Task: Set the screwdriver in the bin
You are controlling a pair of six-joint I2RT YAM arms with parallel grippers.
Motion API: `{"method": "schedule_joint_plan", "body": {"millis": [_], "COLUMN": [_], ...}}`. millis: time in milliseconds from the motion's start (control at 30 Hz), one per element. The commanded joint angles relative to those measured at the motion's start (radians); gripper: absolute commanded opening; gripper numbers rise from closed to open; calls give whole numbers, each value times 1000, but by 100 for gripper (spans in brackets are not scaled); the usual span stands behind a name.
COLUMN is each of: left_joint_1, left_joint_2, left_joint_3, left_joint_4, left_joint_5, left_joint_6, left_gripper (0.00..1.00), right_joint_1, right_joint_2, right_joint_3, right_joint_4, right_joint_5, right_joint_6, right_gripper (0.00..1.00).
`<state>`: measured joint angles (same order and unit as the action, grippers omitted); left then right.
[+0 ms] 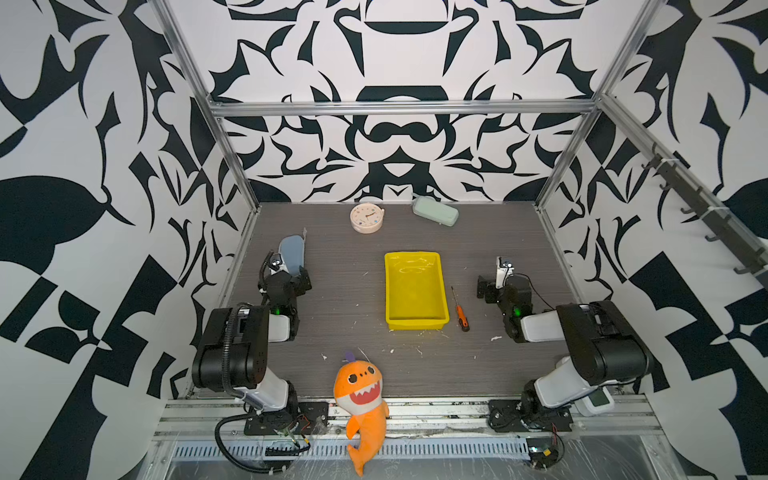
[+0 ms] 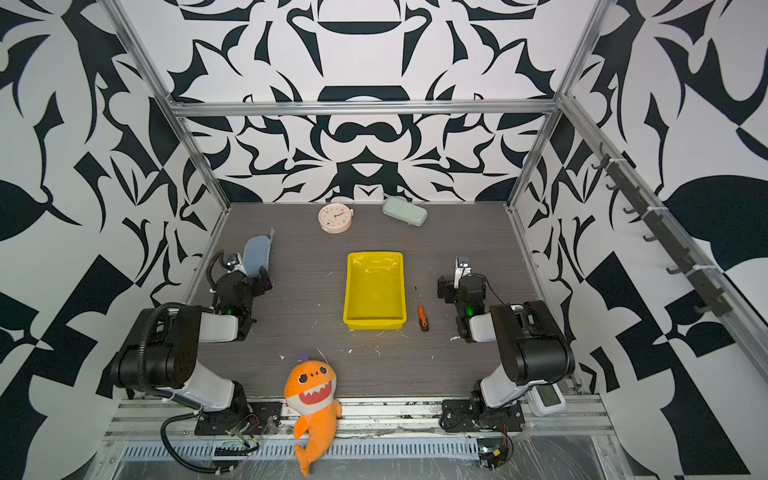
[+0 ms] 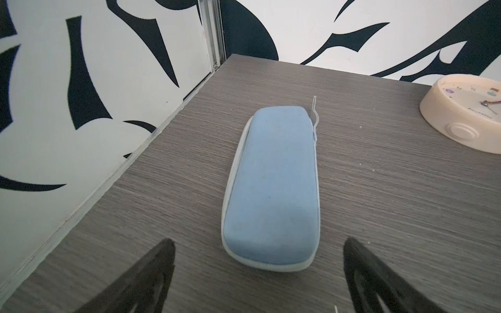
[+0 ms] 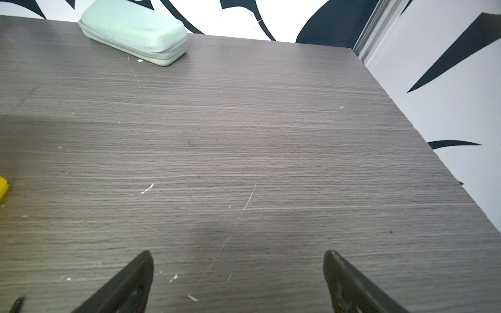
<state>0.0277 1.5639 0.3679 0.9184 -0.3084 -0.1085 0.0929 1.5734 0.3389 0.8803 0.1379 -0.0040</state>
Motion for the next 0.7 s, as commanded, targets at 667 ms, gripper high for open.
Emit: {"method": "schedule_joint_plan", "body": {"millis": [667], "left_joint_1": [-2], "left_joint_2": [-9], "left_joint_3": [0], "left_joint_4": [11], "left_joint_5": [8], "left_joint_6": [-8], "left_gripper": [99], "right_joint_1": [-2], "right_joint_2": [-22], "right_joint_3": [16], "right_joint_4": [25], "right_joint_5": [-1], "right_joint_6": [-7], "right_gripper": [100]}}
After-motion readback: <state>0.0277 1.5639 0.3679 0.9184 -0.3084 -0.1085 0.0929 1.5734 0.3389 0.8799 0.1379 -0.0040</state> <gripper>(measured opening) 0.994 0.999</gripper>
